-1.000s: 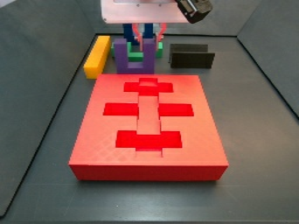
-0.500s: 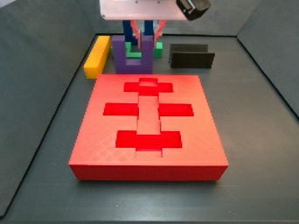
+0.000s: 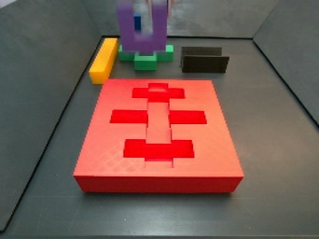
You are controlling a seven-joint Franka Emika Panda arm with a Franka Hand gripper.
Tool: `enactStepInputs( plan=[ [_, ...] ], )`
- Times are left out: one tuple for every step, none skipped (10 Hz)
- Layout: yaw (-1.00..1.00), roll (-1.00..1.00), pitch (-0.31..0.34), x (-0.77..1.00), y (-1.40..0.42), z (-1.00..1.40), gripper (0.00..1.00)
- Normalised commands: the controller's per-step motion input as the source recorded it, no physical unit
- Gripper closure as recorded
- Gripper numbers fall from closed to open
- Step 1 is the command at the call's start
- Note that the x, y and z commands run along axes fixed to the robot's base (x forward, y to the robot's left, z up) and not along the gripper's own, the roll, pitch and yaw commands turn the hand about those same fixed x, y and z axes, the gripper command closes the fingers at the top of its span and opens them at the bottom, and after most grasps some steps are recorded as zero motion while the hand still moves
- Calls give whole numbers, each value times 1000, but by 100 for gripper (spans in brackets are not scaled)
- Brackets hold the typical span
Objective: Pick up the purple object. Move up. Move to above the board. Insert the purple object.
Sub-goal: Move to above the board.
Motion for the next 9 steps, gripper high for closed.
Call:
enactStepInputs(
  plan=[
    [-6,-30,40,-56,-3,1400,100],
    [-8,-50,18,10,16,1400,100],
    [-5,-45,65,49,13,889,100],
    [-6,-46,87,41,6,523,100],
    [-6,-54,56,33,12,218,100],
    [-277,31,291,-23,-1400,326,100],
    [-263,48,277,-27,-1400,305,100],
    [-107,101,229,-3,-1400,323,100],
    [-56,53,188,34,-1400,314,100]
  ],
)
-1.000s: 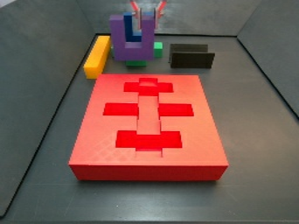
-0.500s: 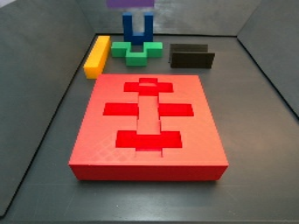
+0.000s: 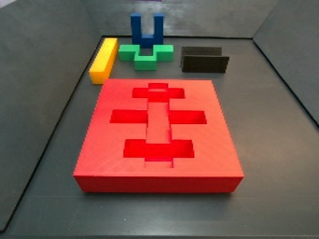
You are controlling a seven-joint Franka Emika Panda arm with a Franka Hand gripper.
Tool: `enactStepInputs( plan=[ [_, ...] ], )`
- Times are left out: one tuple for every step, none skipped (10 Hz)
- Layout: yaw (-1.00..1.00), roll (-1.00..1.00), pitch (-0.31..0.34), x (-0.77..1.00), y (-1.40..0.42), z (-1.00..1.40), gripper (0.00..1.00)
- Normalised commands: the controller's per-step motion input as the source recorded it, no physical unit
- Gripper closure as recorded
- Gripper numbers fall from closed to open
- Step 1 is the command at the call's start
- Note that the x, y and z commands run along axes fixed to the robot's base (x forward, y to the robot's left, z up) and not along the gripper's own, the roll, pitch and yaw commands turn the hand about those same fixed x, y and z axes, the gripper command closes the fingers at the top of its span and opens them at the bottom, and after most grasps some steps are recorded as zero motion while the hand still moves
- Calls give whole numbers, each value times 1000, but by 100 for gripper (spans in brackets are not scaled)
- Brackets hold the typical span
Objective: Pick up the purple object. Move up. Move to above the board. Insert the purple object.
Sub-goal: Move to above the board, then insert the purple object.
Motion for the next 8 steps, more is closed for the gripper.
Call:
enactStepInputs(
  plan=[
    [-21,41,168,89,-1400,307,100],
    [-9,43,170,82,-654,149,100],
    [-4,30,159,98,-279,69,100],
    [89,0,0,43,-3,-29,100],
    [74,0,0,154,-26,-57,100],
    [0,0,0,340,-103,-111,100],
    [0,0,0,826,-306,-294,100],
    [0,0,-7,1000,-409,-420,100]
  ],
)
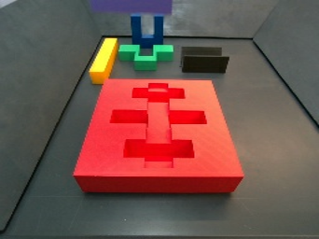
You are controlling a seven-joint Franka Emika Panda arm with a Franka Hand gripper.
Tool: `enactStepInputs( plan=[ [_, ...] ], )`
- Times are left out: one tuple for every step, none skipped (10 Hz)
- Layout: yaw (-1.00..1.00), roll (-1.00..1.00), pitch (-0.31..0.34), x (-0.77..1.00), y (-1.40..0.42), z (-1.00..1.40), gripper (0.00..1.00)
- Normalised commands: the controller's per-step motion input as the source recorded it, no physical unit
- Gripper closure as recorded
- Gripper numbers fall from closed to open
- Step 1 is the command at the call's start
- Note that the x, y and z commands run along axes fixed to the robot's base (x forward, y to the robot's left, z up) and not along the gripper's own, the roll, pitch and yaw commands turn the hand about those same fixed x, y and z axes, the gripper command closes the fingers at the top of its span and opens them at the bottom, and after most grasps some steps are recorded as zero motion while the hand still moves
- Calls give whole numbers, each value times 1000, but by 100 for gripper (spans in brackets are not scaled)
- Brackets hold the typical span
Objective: Pick up the purple object. Move up. Move to above the board. Insert the purple object.
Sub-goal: Insert the purple object.
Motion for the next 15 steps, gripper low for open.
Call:
enactStepInputs(
  plan=[
    [0,0,-13,1000,-449,-491,100],
    [20,0,-69,889,-514,-557,100],
    [83,13,-76,791,-534,-589,100],
    [46,236,0,717,-566,-677,100],
    [100,206,0,663,-554,-640,100],
    [211,99,-26,611,-554,-634,100],
    [180,57,-34,657,-589,-577,100],
    [86,81,-17,629,-631,-520,100],
    [97,119,-11,586,-649,-523,100],
    [89,156,0,549,-640,-517,100],
    [63,244,1,486,-606,-417,100],
    [146,284,23,463,-494,-389,100],
    [206,276,26,394,-460,-351,100],
    [220,253,34,357,-469,-263,100],
    [166,214,27,357,-386,-286,100]
  ],
)
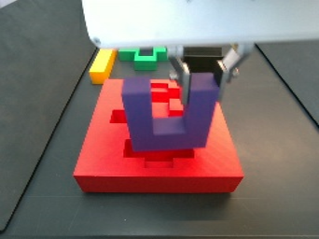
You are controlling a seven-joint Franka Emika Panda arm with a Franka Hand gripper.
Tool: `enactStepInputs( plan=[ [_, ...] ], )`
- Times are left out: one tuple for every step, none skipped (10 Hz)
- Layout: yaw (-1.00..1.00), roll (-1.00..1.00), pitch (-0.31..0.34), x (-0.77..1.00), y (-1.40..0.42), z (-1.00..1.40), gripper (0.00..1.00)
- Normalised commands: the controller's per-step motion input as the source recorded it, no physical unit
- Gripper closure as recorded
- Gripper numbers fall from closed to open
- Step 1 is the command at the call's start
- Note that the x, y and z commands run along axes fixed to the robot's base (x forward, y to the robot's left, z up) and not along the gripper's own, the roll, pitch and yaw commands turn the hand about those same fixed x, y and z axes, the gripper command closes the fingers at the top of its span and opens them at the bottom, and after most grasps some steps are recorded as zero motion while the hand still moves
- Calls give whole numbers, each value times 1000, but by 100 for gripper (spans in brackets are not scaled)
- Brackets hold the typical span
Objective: Pick up the purple object. Move up. Move to above the board. Insert the purple object.
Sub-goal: Insert the purple object.
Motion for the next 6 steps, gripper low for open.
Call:
enactStepInputs(
  plan=[
    [111,3,0,43,0,-340,100],
    [60,0,0,-43,0,-294,100],
    [0,0,0,-214,57,-266,100],
    [-11,0,7,-231,220,-189,100],
    [-106,0,11,-366,257,-51,100],
    [-166,-7,0,-509,143,0,100]
  ],
)
